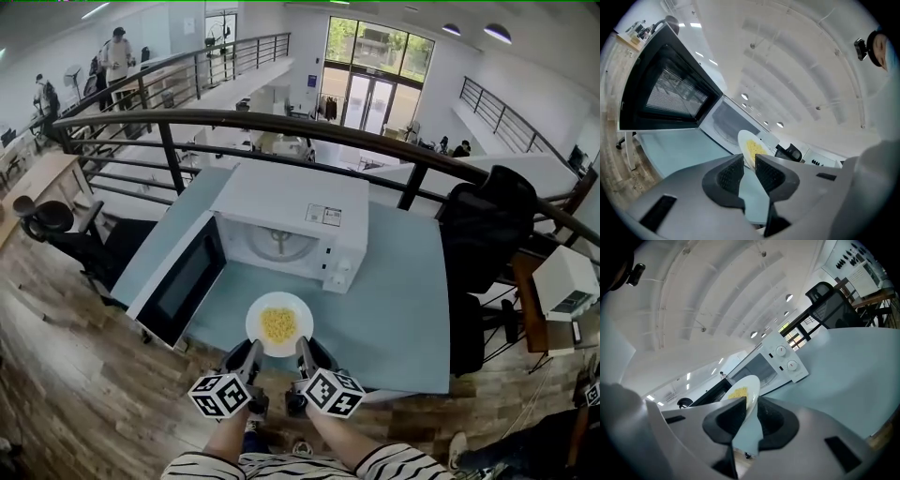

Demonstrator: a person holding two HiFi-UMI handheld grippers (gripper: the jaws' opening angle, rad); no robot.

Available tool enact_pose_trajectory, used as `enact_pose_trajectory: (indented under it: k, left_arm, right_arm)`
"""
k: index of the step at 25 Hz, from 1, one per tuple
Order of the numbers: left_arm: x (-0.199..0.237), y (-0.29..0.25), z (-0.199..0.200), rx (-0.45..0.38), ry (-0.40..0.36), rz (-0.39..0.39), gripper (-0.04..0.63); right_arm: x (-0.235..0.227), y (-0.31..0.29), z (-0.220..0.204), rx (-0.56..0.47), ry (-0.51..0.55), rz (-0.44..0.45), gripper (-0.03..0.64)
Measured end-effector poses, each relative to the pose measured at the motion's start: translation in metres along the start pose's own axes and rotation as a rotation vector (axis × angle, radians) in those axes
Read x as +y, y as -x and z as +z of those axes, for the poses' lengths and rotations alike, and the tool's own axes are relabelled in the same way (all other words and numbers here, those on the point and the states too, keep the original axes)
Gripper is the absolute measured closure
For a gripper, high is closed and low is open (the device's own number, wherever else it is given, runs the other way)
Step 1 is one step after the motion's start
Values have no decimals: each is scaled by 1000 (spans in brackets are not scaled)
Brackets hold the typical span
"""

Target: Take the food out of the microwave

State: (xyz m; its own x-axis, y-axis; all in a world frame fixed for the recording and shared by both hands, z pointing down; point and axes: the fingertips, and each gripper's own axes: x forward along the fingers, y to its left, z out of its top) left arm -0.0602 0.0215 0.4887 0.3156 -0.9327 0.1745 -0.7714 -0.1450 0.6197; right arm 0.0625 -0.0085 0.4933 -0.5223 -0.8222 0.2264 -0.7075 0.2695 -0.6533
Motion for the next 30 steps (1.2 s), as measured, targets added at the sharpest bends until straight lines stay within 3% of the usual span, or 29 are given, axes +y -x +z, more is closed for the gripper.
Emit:
enact_pose_trajectory:
  k: [30]
  left_arm:
    - [-21, 58, -55, -29, 23, 86, 508]
  right_arm:
    - [-11, 63, -33, 97, 3, 56, 546]
